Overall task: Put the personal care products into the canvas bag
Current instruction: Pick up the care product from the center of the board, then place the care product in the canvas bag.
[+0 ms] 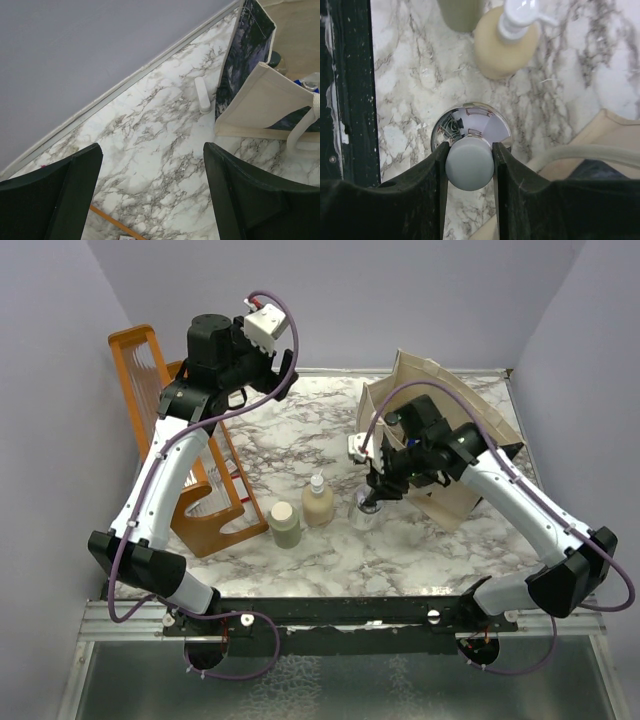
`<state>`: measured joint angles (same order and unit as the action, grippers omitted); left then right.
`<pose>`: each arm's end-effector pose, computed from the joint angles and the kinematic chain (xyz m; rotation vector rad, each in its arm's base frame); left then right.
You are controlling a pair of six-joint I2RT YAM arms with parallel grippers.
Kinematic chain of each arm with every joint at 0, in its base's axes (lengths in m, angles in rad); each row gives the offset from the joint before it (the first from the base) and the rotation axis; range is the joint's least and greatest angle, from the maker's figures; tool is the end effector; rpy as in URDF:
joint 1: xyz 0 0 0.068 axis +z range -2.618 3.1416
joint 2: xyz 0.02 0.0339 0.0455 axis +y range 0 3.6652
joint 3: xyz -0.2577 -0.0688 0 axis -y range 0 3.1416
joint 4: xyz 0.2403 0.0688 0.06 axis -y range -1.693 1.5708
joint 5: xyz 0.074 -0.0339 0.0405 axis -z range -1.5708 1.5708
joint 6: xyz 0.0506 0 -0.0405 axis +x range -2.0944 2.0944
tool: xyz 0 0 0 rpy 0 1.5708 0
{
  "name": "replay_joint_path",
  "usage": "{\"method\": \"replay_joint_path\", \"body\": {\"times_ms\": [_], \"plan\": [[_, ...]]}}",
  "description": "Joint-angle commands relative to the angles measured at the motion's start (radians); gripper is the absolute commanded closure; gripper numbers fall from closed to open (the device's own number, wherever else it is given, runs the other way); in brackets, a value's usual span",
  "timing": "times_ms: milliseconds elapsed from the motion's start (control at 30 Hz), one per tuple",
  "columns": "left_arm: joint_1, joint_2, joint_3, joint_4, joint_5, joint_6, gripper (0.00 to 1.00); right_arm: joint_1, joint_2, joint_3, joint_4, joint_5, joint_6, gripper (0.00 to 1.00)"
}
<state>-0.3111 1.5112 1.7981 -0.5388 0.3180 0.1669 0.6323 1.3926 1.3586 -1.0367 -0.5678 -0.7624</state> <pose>0.3154 -0.1180 0.4659 0.6483 1.7084 -0.3913 0.2037 0.1830 0.3165 -1.7667 1.8156 0.6936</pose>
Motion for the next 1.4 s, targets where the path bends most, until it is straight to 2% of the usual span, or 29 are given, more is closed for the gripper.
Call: {"method": "replay_joint_path", "body": {"times_ms": [0,367,600,933,1167,1367], "plan": [[0.006,0.007,-0.018,0.034,0.053,0.015,0.15,-0.046,-0.074,0.183,-0.036,-0.144,0.002,0.99],[0.004,0.003,-0.041,0.055,0.072,-0.011,0.15,-0.094,-0.001,0.601,-0.155,-0.173,0.074,0.99],[0.004,-0.006,-0.100,0.072,0.108,-0.022,0.15,-0.171,0.040,0.830,-0.142,-0.121,0.176,0.99],[-0.007,0.003,-0.142,0.090,0.173,-0.030,0.16,-0.354,0.003,0.869,-0.037,-0.032,0.331,0.99],[-0.045,0.012,-0.173,0.102,0.259,-0.034,0.16,-0.423,-0.030,0.779,0.012,0.146,0.360,0.99],[-0.112,0.031,-0.200,0.100,0.319,-0.022,0.16,-0.474,-0.043,0.692,0.037,0.230,0.361,0.99]]}}
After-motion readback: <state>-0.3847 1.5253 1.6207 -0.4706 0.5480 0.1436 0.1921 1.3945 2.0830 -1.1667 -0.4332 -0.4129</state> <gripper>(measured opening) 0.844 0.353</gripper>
